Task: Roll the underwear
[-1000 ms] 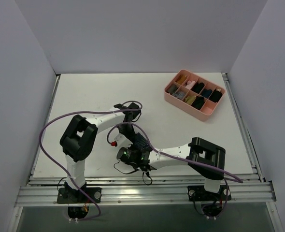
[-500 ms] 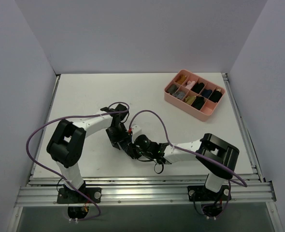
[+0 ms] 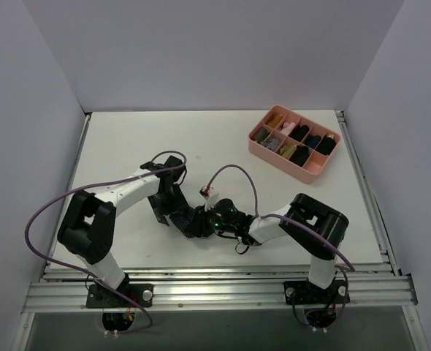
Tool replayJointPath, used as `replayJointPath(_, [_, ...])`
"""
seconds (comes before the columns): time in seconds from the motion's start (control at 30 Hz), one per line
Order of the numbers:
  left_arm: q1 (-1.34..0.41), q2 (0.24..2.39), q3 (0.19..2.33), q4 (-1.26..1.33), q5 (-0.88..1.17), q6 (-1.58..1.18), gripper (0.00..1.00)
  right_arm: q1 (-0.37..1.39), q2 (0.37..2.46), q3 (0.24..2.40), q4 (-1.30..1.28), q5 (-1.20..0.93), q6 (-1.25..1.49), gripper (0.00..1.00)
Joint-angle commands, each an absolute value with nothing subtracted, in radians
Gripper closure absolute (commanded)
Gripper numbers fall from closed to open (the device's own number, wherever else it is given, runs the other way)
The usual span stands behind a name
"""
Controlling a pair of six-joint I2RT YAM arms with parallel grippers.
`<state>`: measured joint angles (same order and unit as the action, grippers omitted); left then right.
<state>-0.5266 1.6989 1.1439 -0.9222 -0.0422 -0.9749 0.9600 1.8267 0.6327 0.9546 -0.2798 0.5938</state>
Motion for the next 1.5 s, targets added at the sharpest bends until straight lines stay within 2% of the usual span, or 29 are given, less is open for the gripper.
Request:
replayJointPath(0.0, [-0.517, 1.602, 1.108, -0.951, -0.083, -0.948, 0.31, 0.940, 1.957, 0.554, 0.594, -0.296, 0.594, 1.00])
replayJointPath(0.2, [-0.496, 1.549, 1.066, -0.878, -0.035, -0.959, 0.27, 0.931, 1.983, 0.551, 0.584, -0.308, 0.586, 1.00])
replayJointPath(0.6, [-0.492, 1.502, 1.008, -0.813, -0.011, -0.926, 0.27, 0.920, 2.016, 0.583, 0.563, -0.327, 0.572, 1.00])
replayJointPath(1.0, [-0.494, 1.598, 0.943, -0.683, -0.023, -0.963, 0.27, 0.907, 2.091, 0.574, 0.624, -0.359, 0.591, 1.00])
replayJointPath(1.1, [-0.495, 1.638, 0.948, -0.672, -0.015, -0.963, 0.33, 0.905, 2.086, 0.569, 0.632, -0.356, 0.600, 1.00])
replayJointPath(1.17, [-0.497, 1.646, 0.940, -0.670, -0.014, -0.962, 0.45, 0.904, 2.080, 0.566, 0.627, -0.354, 0.604, 1.00])
replayJointPath(1.2, [-0.495, 1.647, 0.936, -0.670, -0.014, -0.963, 0.50, 0.897, 2.079, 0.566, 0.624, -0.354, 0.607, 0.98])
replayJointPath(1.23, [-0.495, 1.649, 0.931, -0.670, -0.014, -0.965, 0.63, 0.896, 2.074, 0.566, 0.615, -0.351, 0.610, 0.96])
replayJointPath(1.33, [-0.497, 1.655, 0.923, -0.686, -0.017, -0.965, 0.81, 0.893, 2.024, 0.571, 0.560, -0.327, 0.611, 0.85])
replayJointPath(1.47, [-0.505, 1.696, 0.948, -0.750, -0.026, -0.951, 0.90, 0.894, 1.863, 0.589, 0.453, -0.263, 0.578, 0.73])
